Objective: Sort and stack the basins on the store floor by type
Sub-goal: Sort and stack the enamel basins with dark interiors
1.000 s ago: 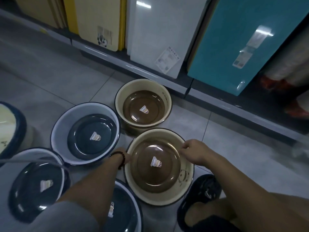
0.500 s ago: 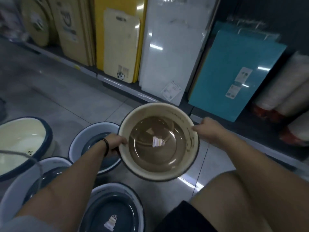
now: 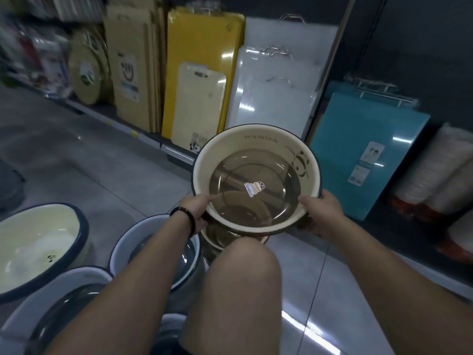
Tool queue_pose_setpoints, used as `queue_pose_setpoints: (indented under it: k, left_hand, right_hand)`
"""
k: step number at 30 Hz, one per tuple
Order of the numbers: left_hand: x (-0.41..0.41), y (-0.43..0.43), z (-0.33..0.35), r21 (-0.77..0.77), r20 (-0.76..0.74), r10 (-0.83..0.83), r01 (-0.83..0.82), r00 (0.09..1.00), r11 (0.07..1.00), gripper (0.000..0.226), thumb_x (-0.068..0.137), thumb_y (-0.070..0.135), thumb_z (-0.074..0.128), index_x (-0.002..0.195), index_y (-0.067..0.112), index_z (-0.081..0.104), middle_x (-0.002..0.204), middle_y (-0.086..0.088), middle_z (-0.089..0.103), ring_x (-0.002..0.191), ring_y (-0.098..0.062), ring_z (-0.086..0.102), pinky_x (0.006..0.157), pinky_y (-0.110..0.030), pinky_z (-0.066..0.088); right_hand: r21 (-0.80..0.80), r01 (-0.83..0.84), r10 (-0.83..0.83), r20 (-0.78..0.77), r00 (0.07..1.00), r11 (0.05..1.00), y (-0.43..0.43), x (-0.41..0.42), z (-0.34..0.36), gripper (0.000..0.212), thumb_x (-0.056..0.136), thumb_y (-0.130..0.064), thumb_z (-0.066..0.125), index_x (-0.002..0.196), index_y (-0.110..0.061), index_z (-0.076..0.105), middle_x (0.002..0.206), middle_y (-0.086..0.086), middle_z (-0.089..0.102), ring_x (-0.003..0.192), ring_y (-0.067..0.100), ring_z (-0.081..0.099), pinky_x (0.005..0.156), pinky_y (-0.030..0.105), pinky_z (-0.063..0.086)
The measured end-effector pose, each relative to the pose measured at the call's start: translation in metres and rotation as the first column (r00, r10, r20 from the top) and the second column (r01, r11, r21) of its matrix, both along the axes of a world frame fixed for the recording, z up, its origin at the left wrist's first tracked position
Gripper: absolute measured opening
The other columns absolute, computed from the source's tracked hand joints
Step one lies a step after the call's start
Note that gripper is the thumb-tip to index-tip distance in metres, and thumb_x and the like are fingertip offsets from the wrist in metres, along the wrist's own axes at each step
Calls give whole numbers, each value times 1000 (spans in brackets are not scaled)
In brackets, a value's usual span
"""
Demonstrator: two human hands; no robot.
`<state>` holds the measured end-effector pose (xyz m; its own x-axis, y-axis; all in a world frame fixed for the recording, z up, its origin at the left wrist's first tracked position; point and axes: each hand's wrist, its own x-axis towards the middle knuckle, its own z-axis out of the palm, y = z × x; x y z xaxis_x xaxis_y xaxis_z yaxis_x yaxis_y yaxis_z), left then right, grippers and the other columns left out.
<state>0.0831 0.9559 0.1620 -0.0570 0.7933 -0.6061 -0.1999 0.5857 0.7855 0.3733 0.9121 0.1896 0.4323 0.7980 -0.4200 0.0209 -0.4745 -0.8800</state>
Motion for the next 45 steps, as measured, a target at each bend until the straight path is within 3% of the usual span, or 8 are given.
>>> queue_pose_setpoints:
  k: [5,14,21,27,31,36,42,45]
  left_hand:
    - [-7,26,-20,-38,-60,-34,32,998,999,24,95,14,71,112,-2,64,101,-24,74,90,-37,74,82,-52,63]
    - [-27,53,-85,-113,-101,-19,7,995,994,19,99,12,68,112,-1,63,106,-24,72,93,-37,73,66,-45,64]
    - [-22,56,-169,-107,-204,139,-164,969,981,40,86,-3,73,122,8,60,114,-21,70,97,-39,72,78,-57,63]
    - [2,57,-218,-203,-41,235,-239,971,950,57,78,-5,77,124,24,56,116,-20,69,103,-47,69,69,-69,59]
    - [-13,91,-234,-170,-233,166,-208,958,963,61,81,-14,61,131,19,50,117,-20,65,99,-45,68,61,-59,61]
    - [-32,140,-245,-136,-592,-193,138,782,981,42,90,6,64,126,12,44,113,-16,64,91,-33,68,60,-45,63]
    - [-21,159,-270,-78,-843,-219,292,490,953,31,94,15,65,122,5,55,118,-17,63,92,-25,56,79,-33,48]
    - [-17,143,-275,-87,-826,-242,308,509,947,36,94,15,66,127,5,55,114,-12,63,91,-22,56,78,-32,47]
  right_hand:
    - [14,57,-58,57,997,998,34,-1,-16,34,91,-17,72,124,-19,65,109,12,72,96,38,74,77,60,66]
    - [-81,30,-24,64,998,996,77,-23,-91,38,97,-12,69,134,-15,62,115,13,71,100,35,71,85,56,65]
    - [-154,36,-40,-24,999,987,100,-40,-181,31,93,-12,71,122,-20,62,113,12,72,99,34,72,82,55,66]
    - [-202,84,-121,-178,976,976,106,-76,-243,41,77,-14,78,115,-22,65,107,7,75,95,30,73,84,56,66]
    - [-250,-54,27,-107,994,967,115,-61,-277,47,73,-27,79,117,-24,64,105,1,75,96,26,73,86,52,65]
    - [-296,9,5,48,999,955,133,-25,-307,31,86,-18,71,115,-16,60,101,8,69,89,27,68,80,47,64]
    - [-302,75,-100,-71,992,950,119,-34,-342,27,91,-16,66,114,-25,55,106,8,66,94,33,69,76,60,66]
    - [-289,107,-128,-52,990,951,105,-30,-348,29,90,-17,65,115,-27,57,107,6,68,97,33,69,80,60,65]
